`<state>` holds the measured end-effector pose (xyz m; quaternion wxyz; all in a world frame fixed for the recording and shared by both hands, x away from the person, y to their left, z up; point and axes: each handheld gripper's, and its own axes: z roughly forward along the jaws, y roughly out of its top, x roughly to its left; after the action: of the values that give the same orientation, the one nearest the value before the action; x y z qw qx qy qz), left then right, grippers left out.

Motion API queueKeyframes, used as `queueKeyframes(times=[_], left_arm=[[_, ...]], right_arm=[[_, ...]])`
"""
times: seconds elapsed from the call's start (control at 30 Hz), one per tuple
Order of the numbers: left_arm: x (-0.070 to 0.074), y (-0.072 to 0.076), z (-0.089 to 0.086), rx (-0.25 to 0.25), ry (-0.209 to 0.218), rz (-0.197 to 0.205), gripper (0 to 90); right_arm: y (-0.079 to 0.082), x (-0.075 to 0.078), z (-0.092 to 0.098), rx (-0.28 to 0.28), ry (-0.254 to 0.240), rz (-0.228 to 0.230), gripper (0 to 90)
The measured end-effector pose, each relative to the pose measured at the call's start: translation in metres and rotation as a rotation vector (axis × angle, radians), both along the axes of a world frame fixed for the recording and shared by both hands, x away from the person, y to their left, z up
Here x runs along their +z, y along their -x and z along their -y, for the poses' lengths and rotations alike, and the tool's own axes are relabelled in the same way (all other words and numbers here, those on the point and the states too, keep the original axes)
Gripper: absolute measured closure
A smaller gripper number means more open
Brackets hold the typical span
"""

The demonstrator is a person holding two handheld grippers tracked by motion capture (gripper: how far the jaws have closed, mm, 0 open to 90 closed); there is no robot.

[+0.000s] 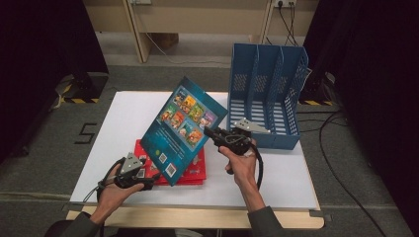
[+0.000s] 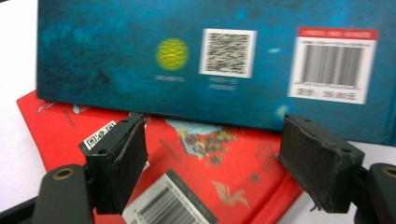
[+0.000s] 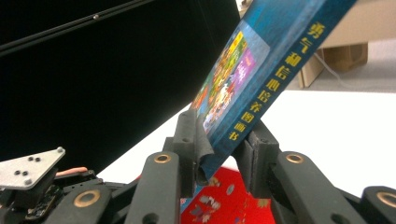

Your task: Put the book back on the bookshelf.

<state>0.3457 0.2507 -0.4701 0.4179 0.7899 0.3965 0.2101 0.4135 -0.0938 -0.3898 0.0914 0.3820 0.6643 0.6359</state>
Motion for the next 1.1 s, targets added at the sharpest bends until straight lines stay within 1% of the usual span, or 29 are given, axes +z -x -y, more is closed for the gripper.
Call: queueKeyframes(times=[0.1,0.17,0.2,0.23,0.27,0.33,0.37,0.4,0.43,0.47,0.5,0.57,0.6,0.67,0.7,0.73,0.8,0.83,0.87,0.9,0.97,1.0,1.07,1.1], left_arm=[[0.001,-0.005,-0.006,0.028,0.033,-0.001,21.3],[0.001,-0.009,-0.011,0.041,0.043,0.0,21.2],[0.001,-0.01,-0.014,0.048,0.049,-0.002,20.9],[0.001,-0.011,-0.015,0.055,0.054,0.0,20.8],[0.002,-0.012,-0.018,0.062,0.057,-0.002,20.8],[0.003,-0.013,-0.023,0.074,0.063,0.0,20.6],[0.003,-0.014,-0.027,0.085,0.067,0.0,20.4],[0.004,-0.015,-0.035,0.104,0.083,-0.007,19.8],[0.004,-0.015,-0.035,0.104,0.083,-0.007,19.5],[0.004,-0.016,-0.042,0.12,0.099,-0.015,19.0],[0.004,-0.017,-0.047,0.13,0.106,-0.02,19.0],[0.004,-0.018,-0.059,0.16,0.107,-0.025,18.1],[0.004,-0.019,-0.065,0.174,0.108,-0.028,18.0],[0.003,-0.02,-0.077,0.204,0.091,-0.028,17.9],[0.001,-0.02,-0.088,0.234,0.084,-0.035,17.8],[0.001,-0.02,-0.088,0.234,0.084,-0.035,17.8],[-0.001,-0.02,-0.099,0.259,0.062,-0.045,17.8],[-0.005,-0.022,-0.107,0.273,0.004,-0.054,17.6],[-0.005,-0.022,-0.107,0.273,0.004,-0.054,17.7],[-0.007,-0.023,-0.111,0.288,-0.021,-0.063,17.7],[-0.01,-0.024,-0.117,0.292,-0.034,-0.087,17.6],[-0.012,-0.024,-0.119,0.298,-0.041,-0.089,17.6],[-0.016,-0.025,-0.122,0.291,-0.057,-0.108,17.6],[-0.018,-0.026,-0.124,0.285,-0.047,-0.121,17.7]], right_arm=[[0.0,0.01,0.003,0.006,0.01,0.029,73.2],[-0.001,0.017,0.005,0.007,0.03,0.044,73.8],[-0.001,0.025,0.007,0.012,0.047,0.074,74.8],[-0.001,0.028,0.008,0.015,0.053,0.087,75.2],[-0.001,0.028,0.008,0.015,0.053,0.087,75.2],[0.001,0.037,0.01,0.024,0.083,0.122,76.0],[0.003,0.043,0.01,0.029,0.105,0.144,76.3],[0.006,0.054,0.012,0.037,0.13,0.179,78.2],[0.006,0.054,0.012,0.037,0.13,0.179,78.2],[0.008,0.06,0.014,0.051,0.14,0.2,80.0],[0.008,0.06,0.014,0.051,0.14,0.2,80.0],[0.011,0.065,0.016,0.063,0.148,0.218,81.4],[0.013,0.067,0.016,0.068,0.144,0.22,81.9],[0.016,0.067,0.016,0.075,0.15,0.227,82.1],[0.018,0.066,0.016,0.076,0.135,0.236,82.4],[0.018,0.066,0.016,0.076,0.135,0.236,82.4],[0.02,0.065,0.015,0.074,0.128,0.234,82.4],[0.022,0.065,0.013,0.077,0.13,0.243,82.5],[0.024,0.065,0.012,0.077,0.133,0.24,82.5],[0.024,0.065,0.012,0.077,0.133,0.24,82.5],[0.028,0.065,0.009,0.069,0.138,0.239,82.2],[0.029,0.066,0.008,0.069,0.15,0.254,82.2],[0.031,0.065,0.006,0.07,0.148,0.267,82.2],[0.034,0.064,0.004,0.063,0.152,0.266,81.9]])
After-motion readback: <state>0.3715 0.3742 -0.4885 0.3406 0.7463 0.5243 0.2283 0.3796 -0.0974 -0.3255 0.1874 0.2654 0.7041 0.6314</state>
